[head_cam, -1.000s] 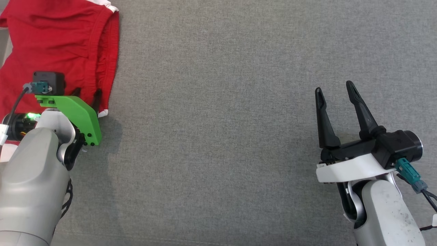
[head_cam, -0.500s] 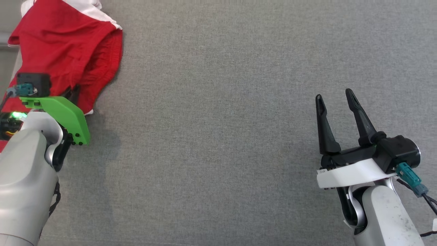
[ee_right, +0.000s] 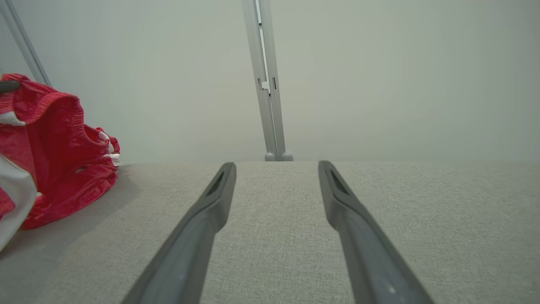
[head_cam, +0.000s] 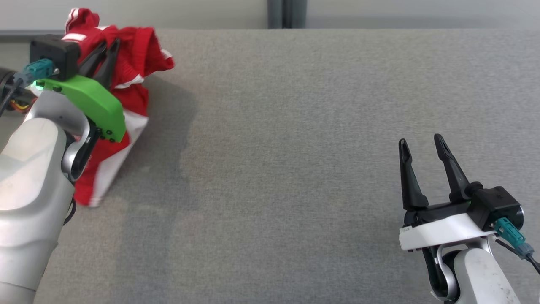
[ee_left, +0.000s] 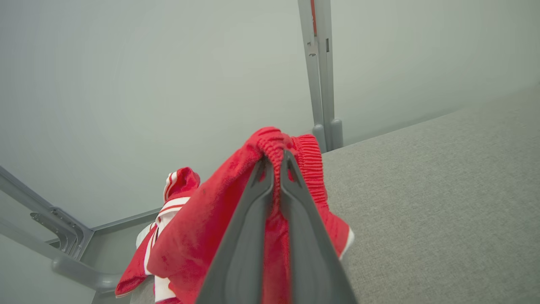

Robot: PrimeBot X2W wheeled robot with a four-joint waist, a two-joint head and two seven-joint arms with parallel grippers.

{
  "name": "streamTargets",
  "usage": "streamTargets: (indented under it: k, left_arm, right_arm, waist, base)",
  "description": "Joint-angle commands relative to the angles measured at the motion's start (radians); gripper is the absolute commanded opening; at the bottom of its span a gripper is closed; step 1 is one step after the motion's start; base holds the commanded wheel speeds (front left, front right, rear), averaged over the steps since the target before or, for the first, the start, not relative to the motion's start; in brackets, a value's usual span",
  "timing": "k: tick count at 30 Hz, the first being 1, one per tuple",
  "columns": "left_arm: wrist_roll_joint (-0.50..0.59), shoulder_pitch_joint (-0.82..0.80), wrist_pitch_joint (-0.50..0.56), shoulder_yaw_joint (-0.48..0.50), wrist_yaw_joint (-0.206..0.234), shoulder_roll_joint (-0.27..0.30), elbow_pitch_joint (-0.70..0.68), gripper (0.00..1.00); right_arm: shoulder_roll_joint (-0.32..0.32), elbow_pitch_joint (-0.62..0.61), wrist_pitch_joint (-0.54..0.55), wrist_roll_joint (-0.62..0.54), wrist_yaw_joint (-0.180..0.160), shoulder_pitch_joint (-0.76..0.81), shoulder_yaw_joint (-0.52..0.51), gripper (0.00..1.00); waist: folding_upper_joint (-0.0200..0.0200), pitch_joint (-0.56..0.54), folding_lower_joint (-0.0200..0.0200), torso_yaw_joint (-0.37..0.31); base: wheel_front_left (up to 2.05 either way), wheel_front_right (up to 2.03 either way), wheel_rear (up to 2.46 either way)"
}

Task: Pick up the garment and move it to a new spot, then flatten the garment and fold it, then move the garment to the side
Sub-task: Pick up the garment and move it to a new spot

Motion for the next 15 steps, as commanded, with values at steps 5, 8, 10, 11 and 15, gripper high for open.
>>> streamTargets:
  k: [5, 8, 10, 11, 15]
  left_arm:
    - [0.029, -0.006, 0.034, -0.021, 0.025, 0.008, -0.150, 0.00]
    - [0.023, 0.006, 0.061, -0.038, 0.037, -0.008, -0.226, 0.00]
    - [0.019, 0.009, 0.074, -0.049, 0.042, -0.024, -0.256, 0.00]
    - [0.023, 0.008, 0.081, -0.059, 0.045, -0.036, -0.268, 0.00]
    - [0.026, 0.002, 0.089, -0.106, 0.048, -0.110, -0.254, 0.00]
  right_arm:
    - [-0.003, 0.002, -0.003, 0.011, 0.000, 0.028, -0.002, 1.00]
    - [-0.002, 0.002, -0.003, 0.013, 0.000, 0.032, 0.002, 1.00]
    - [-0.003, 0.001, -0.003, 0.014, 0.000, 0.032, 0.001, 1.00]
    - [-0.003, 0.001, -0.003, 0.014, 0.000, 0.032, 0.001, 1.00]
    - [-0.002, 0.001, -0.003, 0.021, 0.000, 0.023, 0.005, 1.00]
  waist:
    - [0.0000, -0.069, 0.0000, -0.092]
    - [0.0000, -0.075, 0.0000, -0.132]
    - [0.0000, -0.073, 0.0000, -0.156]
    - [0.0000, -0.070, 0.0000, -0.171]
    - [0.0000, -0.049, 0.0000, -0.227]
  base:
    - [0.00, 0.00, 0.00]
    - [0.00, 0.00, 0.00]
    - [0.00, 0.00, 0.00]
    - [0.00, 0.00, 0.00]
    - [0.00, 0.00, 0.00]
